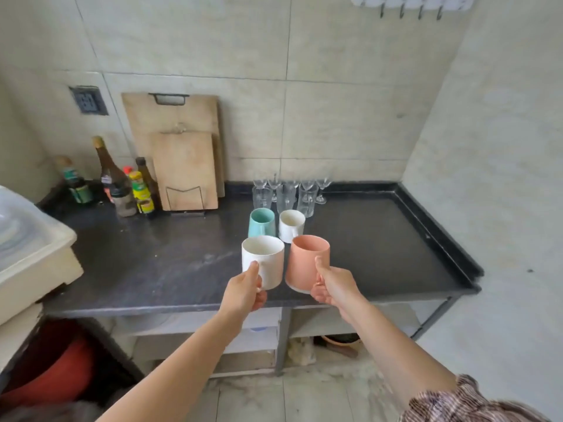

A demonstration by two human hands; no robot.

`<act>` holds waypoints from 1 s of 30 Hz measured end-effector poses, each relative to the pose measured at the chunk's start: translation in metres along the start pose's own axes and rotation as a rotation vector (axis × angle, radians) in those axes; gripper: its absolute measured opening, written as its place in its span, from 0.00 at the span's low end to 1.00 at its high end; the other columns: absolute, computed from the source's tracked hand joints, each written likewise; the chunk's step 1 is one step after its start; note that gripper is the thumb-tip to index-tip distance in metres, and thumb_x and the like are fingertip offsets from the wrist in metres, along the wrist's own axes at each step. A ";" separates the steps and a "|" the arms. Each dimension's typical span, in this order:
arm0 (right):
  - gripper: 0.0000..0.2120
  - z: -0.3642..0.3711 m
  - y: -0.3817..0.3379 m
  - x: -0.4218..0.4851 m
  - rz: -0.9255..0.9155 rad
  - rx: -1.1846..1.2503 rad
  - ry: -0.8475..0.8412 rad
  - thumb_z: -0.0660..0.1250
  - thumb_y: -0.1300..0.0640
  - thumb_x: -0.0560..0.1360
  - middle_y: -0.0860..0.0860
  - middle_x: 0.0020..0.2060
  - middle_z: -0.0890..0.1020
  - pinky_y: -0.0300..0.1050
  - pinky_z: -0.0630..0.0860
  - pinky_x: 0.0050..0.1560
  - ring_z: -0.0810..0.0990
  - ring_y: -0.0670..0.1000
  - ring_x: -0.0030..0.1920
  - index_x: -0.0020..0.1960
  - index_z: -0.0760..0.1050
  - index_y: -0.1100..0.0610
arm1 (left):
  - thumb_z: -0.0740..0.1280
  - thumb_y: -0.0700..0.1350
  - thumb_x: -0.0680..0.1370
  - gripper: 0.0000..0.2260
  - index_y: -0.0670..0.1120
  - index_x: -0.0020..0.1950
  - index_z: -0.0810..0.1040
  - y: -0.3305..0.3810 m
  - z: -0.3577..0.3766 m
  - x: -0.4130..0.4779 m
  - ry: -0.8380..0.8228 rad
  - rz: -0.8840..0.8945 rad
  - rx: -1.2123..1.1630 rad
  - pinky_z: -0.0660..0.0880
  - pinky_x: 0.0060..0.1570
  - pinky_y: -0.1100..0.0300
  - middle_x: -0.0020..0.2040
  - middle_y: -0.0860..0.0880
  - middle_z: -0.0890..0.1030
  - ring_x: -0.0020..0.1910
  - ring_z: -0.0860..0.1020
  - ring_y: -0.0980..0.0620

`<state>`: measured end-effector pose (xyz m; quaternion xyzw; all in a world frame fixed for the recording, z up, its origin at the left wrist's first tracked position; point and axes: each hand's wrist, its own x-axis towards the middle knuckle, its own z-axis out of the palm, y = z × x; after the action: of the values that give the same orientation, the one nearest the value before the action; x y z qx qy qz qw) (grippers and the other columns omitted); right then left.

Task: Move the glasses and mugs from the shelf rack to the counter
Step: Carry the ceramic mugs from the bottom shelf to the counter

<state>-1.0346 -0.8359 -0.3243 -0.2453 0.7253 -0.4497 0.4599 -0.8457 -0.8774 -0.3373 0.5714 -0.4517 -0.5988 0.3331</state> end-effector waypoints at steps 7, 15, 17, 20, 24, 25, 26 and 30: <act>0.19 -0.075 -0.035 0.133 0.029 -0.043 -0.026 0.63 0.42 0.76 0.56 0.38 0.81 0.41 0.79 0.31 0.81 0.53 0.37 0.39 0.76 0.58 | 0.56 0.60 0.78 0.20 0.45 0.40 0.75 0.024 0.113 0.102 -0.020 -0.053 0.042 0.78 0.34 0.60 0.35 0.44 0.82 0.36 0.81 0.49; 0.20 -0.141 -0.068 0.268 0.106 -0.156 -0.045 0.62 0.41 0.76 0.56 0.39 0.81 0.41 0.80 0.33 0.81 0.53 0.38 0.40 0.76 0.58 | 0.57 0.60 0.78 0.18 0.46 0.43 0.74 0.039 0.220 0.194 0.023 -0.249 -0.072 0.75 0.34 0.60 0.42 0.43 0.81 0.38 0.80 0.49; 0.19 -0.144 -0.067 0.290 0.128 -0.151 -0.036 0.62 0.41 0.76 0.55 0.40 0.81 0.39 0.78 0.29 0.82 0.54 0.40 0.41 0.75 0.57 | 0.57 0.59 0.78 0.18 0.47 0.42 0.74 0.036 0.233 0.213 0.037 -0.287 -0.078 0.76 0.36 0.59 0.43 0.43 0.80 0.40 0.81 0.49; 0.17 -0.144 -0.063 0.313 0.175 -0.131 -0.033 0.62 0.41 0.76 0.55 0.43 0.81 0.38 0.77 0.28 0.83 0.54 0.43 0.43 0.74 0.55 | 0.58 0.58 0.78 0.17 0.46 0.40 0.74 0.025 0.246 0.237 0.058 -0.302 -0.070 0.76 0.37 0.60 0.40 0.46 0.78 0.39 0.79 0.49; 0.18 -0.141 -0.053 0.339 0.235 -0.101 -0.025 0.62 0.39 0.76 0.56 0.45 0.81 0.40 0.79 0.34 0.84 0.54 0.43 0.45 0.73 0.55 | 0.58 0.58 0.78 0.17 0.46 0.42 0.76 0.008 0.257 0.261 0.069 -0.296 -0.041 0.79 0.45 0.58 0.38 0.48 0.77 0.39 0.78 0.50; 0.19 -0.140 -0.050 0.344 0.246 -0.091 -0.021 0.61 0.39 0.76 0.56 0.45 0.81 0.40 0.80 0.35 0.84 0.54 0.43 0.46 0.73 0.56 | 0.58 0.58 0.78 0.17 0.46 0.42 0.76 0.006 0.259 0.265 0.071 -0.296 -0.044 0.79 0.45 0.58 0.38 0.48 0.77 0.40 0.79 0.50; 0.19 -0.138 -0.048 0.348 0.256 -0.082 -0.016 0.61 0.39 0.76 0.56 0.45 0.81 0.41 0.80 0.36 0.84 0.54 0.43 0.46 0.73 0.56 | 0.58 0.58 0.78 0.17 0.46 0.41 0.75 0.004 0.260 0.269 0.067 -0.287 -0.046 0.79 0.45 0.58 0.38 0.48 0.77 0.40 0.79 0.50; 0.20 -0.134 -0.041 0.364 0.281 -0.061 -0.021 0.60 0.39 0.76 0.56 0.43 0.82 0.47 0.81 0.47 0.84 0.55 0.45 0.49 0.73 0.57 | 0.58 0.57 0.78 0.18 0.46 0.36 0.70 -0.003 0.261 0.282 0.039 -0.226 -0.029 0.75 0.47 0.58 0.39 0.46 0.75 0.40 0.76 0.50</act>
<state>-1.3220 -1.0778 -0.4281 -0.1598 0.7611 -0.3561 0.5180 -1.1380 -1.0925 -0.4646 0.6254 -0.3693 -0.6275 0.2806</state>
